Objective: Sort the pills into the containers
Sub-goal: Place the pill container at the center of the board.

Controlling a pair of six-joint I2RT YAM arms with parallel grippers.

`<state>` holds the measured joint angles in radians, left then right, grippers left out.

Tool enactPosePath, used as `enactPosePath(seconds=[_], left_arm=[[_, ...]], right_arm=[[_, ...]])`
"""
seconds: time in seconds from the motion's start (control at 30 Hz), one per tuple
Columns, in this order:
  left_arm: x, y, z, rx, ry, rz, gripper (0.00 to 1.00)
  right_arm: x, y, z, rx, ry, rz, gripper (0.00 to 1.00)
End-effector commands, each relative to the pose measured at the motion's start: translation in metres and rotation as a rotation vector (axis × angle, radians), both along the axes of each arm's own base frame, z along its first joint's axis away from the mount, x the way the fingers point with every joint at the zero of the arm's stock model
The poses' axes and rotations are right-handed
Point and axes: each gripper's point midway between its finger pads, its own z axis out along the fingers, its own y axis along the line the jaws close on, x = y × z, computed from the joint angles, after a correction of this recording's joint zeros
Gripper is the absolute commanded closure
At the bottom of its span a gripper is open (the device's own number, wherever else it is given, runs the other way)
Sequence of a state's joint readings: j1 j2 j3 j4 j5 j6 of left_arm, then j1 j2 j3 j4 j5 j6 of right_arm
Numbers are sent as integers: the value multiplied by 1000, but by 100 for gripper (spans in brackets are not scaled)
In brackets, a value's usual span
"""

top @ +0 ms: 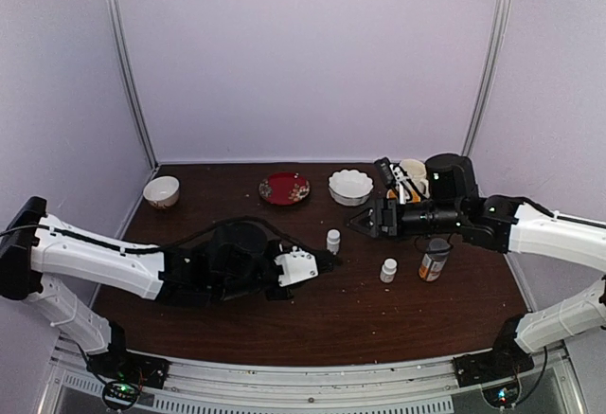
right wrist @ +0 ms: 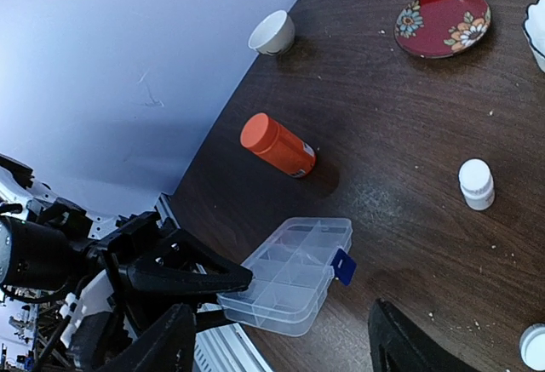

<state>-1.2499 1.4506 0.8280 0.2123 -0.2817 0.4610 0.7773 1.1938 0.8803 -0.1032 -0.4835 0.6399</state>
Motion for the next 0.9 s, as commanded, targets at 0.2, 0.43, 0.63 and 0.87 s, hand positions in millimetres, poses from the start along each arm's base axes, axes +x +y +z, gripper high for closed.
enactPosePath(seconds=[0.2, 0.43, 0.63, 0.87], left_arm=[[29, -26, -34, 159, -140, 193, 76], [23, -38, -76, 266, -60, 191, 59], [13, -37, -89, 293, 18, 180, 32], [4, -26, -71, 198, 141, 214, 15]], right_arm=[[-2, -17, -41, -102, 49, -51, 29], [8, -26, -47, -148, 28, -115, 30], [12, -26, -51, -153, 35, -134, 30], [14, -26, -62, -212, 36, -116, 30]])
